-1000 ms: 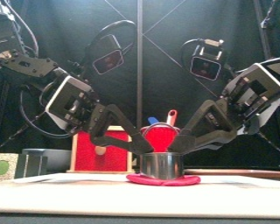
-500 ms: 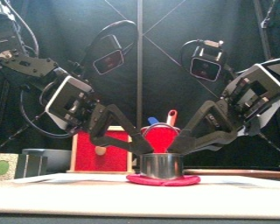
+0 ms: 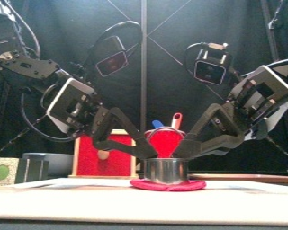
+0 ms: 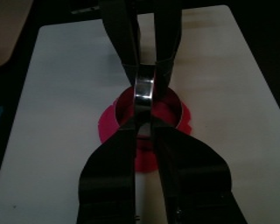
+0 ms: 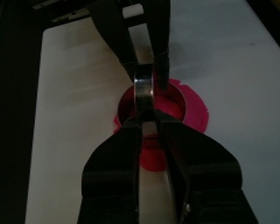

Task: Get the cutter from the drawer then cut the dough then place the extra dough in the bowl
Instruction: Cut the dough

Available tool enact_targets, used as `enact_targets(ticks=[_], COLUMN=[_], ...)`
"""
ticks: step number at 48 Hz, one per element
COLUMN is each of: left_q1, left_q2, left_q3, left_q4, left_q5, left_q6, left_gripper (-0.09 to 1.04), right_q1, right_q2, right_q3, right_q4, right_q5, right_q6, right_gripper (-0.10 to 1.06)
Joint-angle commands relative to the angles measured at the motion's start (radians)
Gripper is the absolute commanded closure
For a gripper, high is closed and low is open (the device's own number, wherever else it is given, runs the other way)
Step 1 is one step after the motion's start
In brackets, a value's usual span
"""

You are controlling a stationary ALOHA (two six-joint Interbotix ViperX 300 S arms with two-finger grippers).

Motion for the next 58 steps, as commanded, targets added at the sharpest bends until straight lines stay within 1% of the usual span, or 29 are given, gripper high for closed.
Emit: enact_targets(ticks=[1,29,38,45,51,58], left_q1=[-0.008,-0.008,-0.008,-0.008,-0.008,-0.006], left_q2=[0.054,0.048,0.040,0.038,0.037,0.029], left_q3=[0.031,0.026,0.025,0.025,0.025,0.025], left_q4=[-0.002,-0.002,-0.002,-0.003,-0.003,-0.003], left_q5=[0.077,0.086,0.081,0.081,0.081,0.081], left_q6=[-0.002,0.002,0.002,0.000,0.000,0.000], left_gripper=[0.52,0.51,0.50,0.49,0.46,0.39], right_q1=[-0.040,-0.041,-0.041,-0.037,-0.038,-0.041], right_q2=[0.044,0.040,0.026,0.012,0.002,-0.005], right_q3=[0.003,-0.008,-0.020,-0.038,-0.046,-0.049], right_q4=[0.008,0.005,-0.017,-0.046,-0.049,-0.028], right_q5=[0.044,0.044,0.044,0.046,0.048,0.051], right_q6=[0.015,0.009,0.009,0.012,0.012,0.015], right_gripper=[0.47,0.47,0.47,0.45,0.45,0.41])
